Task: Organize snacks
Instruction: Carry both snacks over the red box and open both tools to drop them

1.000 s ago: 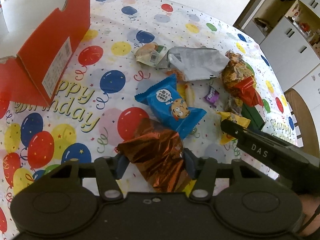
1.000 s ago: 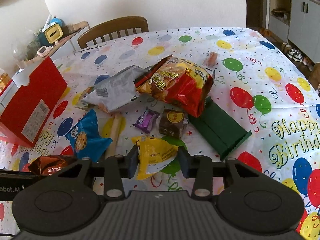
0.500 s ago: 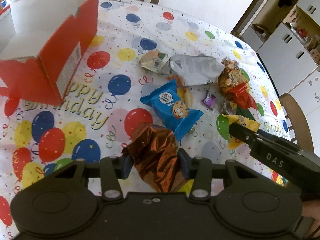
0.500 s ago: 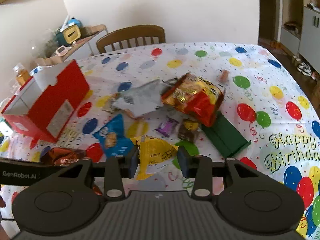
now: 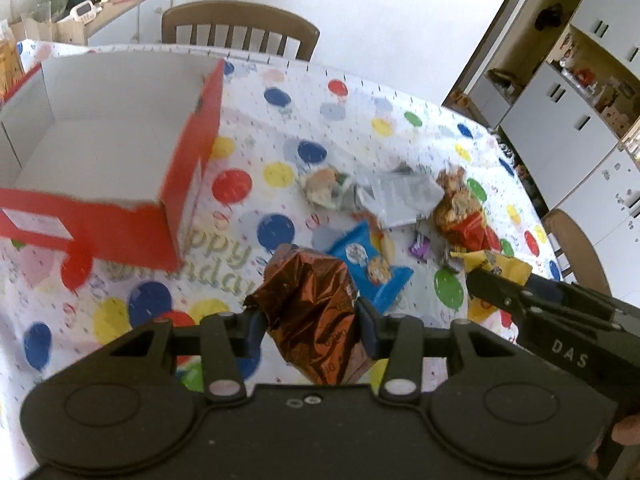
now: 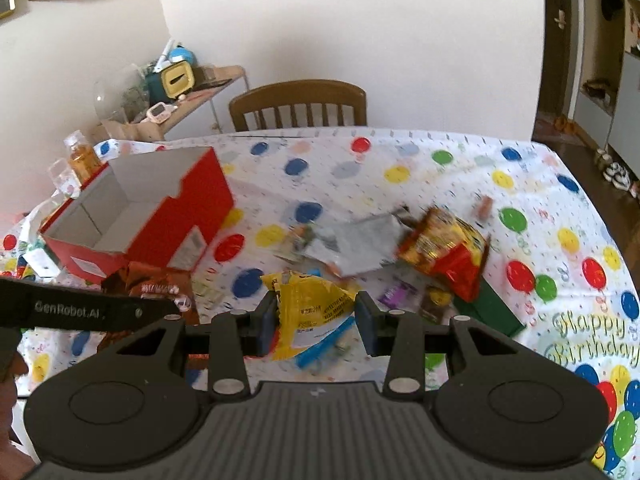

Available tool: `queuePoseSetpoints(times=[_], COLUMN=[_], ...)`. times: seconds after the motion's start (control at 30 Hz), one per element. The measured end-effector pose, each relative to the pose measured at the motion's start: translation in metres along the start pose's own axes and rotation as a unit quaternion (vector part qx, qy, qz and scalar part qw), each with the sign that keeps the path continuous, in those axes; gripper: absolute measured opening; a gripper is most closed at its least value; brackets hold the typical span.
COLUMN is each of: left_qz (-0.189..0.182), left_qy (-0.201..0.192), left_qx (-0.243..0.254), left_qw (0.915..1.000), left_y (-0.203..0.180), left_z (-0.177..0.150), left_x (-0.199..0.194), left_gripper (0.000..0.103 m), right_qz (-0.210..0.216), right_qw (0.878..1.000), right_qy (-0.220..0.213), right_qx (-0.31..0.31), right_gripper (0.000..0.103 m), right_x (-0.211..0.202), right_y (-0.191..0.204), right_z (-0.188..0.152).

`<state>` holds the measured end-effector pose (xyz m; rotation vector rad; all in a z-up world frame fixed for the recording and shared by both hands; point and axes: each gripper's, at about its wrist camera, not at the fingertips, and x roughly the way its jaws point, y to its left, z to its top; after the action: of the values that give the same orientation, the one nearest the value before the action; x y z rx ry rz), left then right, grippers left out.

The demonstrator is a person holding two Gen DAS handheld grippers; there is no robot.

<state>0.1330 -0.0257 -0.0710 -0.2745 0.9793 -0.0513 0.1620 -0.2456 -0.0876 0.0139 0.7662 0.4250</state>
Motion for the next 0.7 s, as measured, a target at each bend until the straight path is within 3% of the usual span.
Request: queuePoseSetpoints(times=[0.3, 0.7], left_qz=[0.003, 0.021], left_qy=[-0.037, -0.062], left_qx=[0.029, 0.026], left_qw=[0.9989, 0.9975], left_y=[0.037, 0.101], left_z=[0.033, 0.069], left_x=[-0.034, -0.054], left_gripper=[0.044, 0.045], right_qz=[0.013, 0.032], right_qw=[0.999, 0.996], right_qy=[-0.011, -0.024], right_qx=[-0.034, -0.082], right_gripper=[0.04, 0.04], right_x=[0.009, 0.035], right_y=[0.064, 0.141], right_z=[0.026, 0.062])
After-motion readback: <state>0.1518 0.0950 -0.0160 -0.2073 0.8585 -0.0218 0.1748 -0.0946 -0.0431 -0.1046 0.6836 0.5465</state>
